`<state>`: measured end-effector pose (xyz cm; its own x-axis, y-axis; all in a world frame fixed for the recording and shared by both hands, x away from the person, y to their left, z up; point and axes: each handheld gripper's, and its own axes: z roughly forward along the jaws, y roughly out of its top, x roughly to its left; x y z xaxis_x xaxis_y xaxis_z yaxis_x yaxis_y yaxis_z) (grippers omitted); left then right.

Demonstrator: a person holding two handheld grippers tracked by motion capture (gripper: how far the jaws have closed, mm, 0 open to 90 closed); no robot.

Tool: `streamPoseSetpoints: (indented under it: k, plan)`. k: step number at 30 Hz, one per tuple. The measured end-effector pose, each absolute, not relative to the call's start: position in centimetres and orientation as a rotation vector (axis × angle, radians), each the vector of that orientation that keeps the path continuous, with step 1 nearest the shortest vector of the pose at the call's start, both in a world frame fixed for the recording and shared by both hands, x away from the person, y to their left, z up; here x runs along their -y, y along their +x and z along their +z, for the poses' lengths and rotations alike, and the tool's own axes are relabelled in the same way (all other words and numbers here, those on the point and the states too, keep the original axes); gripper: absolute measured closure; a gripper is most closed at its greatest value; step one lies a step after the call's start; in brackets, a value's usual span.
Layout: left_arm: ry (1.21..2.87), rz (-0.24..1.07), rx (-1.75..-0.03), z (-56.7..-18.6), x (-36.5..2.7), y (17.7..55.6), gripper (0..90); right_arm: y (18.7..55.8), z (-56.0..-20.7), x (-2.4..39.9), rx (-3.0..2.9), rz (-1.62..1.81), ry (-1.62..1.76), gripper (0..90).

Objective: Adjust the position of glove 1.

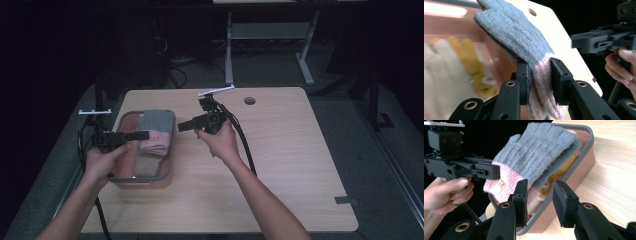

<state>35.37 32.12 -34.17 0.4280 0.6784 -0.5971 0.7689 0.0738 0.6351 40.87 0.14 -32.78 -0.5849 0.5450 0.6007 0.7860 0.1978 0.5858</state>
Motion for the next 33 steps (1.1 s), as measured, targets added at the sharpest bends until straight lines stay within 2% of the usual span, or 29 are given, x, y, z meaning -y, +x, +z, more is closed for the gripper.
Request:
streamPoseSetpoints:
  k: [9, 22, 28, 33]
  plan:
    - [1.627, -0.092, -1.357, -35.8, -34.5, 35.3, 70.7, 41.0, -33.0, -0.3, 2.227, -1.316, -1.270, 64.5]
    - [1.682, -0.118, -1.483, -38.9, -34.9, 35.8, 70.0, 40.9, -33.6, -0.6, 2.281, -1.280, -1.265, 62.2]
    - [1.764, -0.101, -1.528, -39.6, -34.7, 36.0, 65.7, 40.7, -33.6, 0.2, 2.279, -1.290, -1.281, 62.1]
    - [1.847, -0.031, -1.546, -39.4, -34.4, 36.0, 57.5, 40.6, -33.7, 1.0, 2.277, -1.292, -1.294, 61.8]
